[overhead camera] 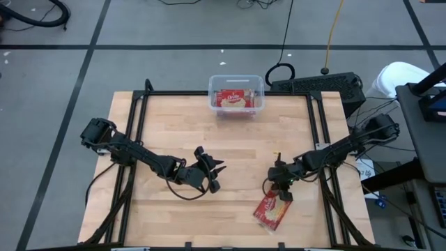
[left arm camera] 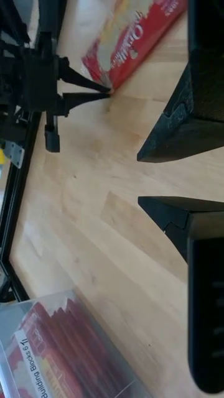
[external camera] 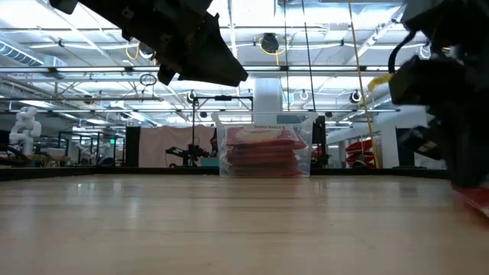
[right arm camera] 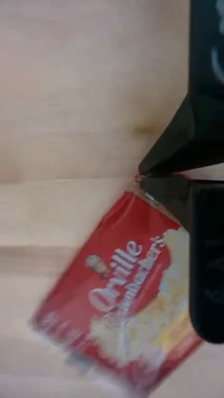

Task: Sort popcorn bags into baskets
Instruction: Put the popcorn bags into the transparent bin

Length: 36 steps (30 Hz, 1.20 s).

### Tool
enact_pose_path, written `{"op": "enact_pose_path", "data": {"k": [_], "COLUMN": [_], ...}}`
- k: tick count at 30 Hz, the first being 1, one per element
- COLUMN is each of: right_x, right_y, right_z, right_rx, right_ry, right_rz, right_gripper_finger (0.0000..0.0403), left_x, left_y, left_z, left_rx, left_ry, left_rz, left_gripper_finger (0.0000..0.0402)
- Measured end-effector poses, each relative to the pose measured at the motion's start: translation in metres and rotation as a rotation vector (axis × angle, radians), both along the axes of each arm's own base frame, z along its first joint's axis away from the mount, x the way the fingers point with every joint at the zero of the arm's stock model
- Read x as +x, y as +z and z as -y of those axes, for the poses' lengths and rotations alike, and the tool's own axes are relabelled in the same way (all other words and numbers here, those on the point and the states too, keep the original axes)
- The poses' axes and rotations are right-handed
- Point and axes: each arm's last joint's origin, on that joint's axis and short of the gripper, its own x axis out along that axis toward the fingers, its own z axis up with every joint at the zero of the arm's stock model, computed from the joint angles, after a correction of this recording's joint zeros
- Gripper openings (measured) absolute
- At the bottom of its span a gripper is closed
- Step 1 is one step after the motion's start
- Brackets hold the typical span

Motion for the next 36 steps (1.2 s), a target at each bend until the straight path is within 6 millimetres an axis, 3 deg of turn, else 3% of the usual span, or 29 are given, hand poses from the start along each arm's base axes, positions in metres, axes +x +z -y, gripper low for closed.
{"op": "enact_pose_path", "data": {"k": [13, 20, 25, 32, 36], "right_x": [0.006, 0.003, 0.001, 0.002, 0.003], "right_y": [0.036, 0.052, 0.063, 0.074, 0.076], "right_z": [0.014, 0.021, 0.026, 0.030, 0.032], "right_rx": [-0.175, -0.325, -0.443, -0.555, -0.574], "right_ry": [-0.089, -0.170, -0.264, -0.334, -0.353], "right_rz": [0.329, 0.455, 0.543, 0.630, 0.648], "right_gripper_finger": [0.0000, 0.0000, 0.0000, 0.0000, 0.0000], "left_x": [0.008, 0.018, 0.033, 0.056, 0.066], "left_y": [0.005, 0.007, 0.001, -0.033, -0.053], "left_z": [-0.017, -0.023, -0.025, -0.036, -0.037], "left_rx": [-0.069, -0.152, -0.159, -0.171, -0.172], "left_ry": [0.071, -0.032, -0.104, -0.056, -0.071], "left_rz": [0.076, 0.139, 0.248, 0.291, 0.276], "left_gripper_finger": [0.0102, 0.0108, 0.0156, 0.0251, 0.0281]}}
